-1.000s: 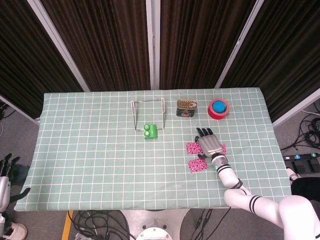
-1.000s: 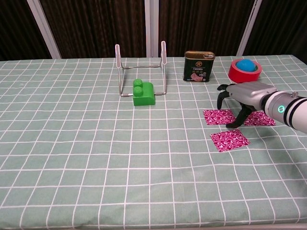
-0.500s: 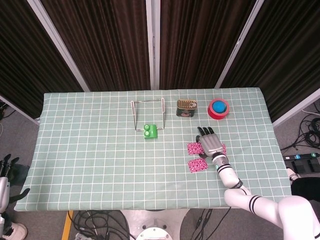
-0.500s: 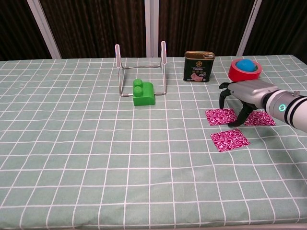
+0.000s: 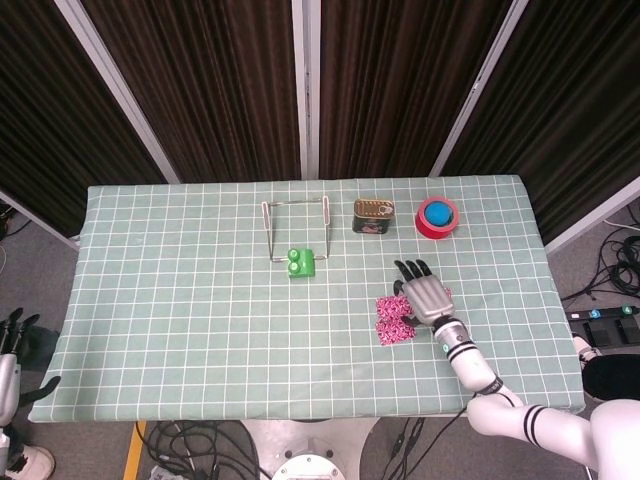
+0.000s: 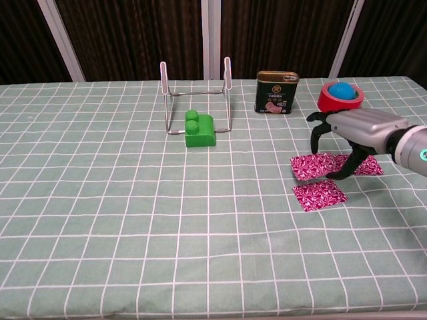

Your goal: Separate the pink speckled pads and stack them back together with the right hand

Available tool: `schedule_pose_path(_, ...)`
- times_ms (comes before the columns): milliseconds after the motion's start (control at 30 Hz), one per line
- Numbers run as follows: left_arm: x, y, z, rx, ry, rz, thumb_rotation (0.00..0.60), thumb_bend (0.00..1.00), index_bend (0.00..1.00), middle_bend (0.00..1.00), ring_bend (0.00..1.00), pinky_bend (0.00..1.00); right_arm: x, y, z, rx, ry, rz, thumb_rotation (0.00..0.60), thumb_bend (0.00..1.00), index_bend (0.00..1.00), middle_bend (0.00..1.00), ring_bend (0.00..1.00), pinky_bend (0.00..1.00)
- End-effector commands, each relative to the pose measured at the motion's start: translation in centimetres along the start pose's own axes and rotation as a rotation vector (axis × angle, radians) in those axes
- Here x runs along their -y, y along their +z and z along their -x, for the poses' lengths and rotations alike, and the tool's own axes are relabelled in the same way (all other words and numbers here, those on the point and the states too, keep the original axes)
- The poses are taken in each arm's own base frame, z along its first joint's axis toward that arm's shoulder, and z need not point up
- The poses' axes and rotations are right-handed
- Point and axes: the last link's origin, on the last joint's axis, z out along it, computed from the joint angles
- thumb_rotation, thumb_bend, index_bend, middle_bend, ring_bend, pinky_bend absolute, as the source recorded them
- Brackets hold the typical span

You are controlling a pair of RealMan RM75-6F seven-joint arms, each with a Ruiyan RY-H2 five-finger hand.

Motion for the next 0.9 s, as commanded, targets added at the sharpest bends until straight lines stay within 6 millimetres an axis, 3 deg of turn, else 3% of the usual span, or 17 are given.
schedule_pose_path(33,-0.1,0.1,0.0,-0.002,0.0,0.003,0.6,0.03,0.18,0.15,0.12,0.13,-0.1,-1.7,0.8,0.017,0.0,-0.027,0.542,0.12,0.41,0.03,0.0,0.0)
schedule_pose_path(200,-0.1,0.1,-0.1,-0.006,0.001,0.007,0.6,0.03,0.18,0.15,0.12,0.13,0.4,-2.5,1.7,0.037,-0.007,-0.059,0.542,0.12,0.41,0.03,0.0,0.0)
schedule_pose_path(900,0.0,0.0,0.0,-0.004,-0.002,0.004,0.6,0.03,0.18,0.15,0.12,0.13,0.2,-2.5,2.5,0.052,-0.01,-0.047,0.546,0.12,0.38,0.03,0.0,0.0)
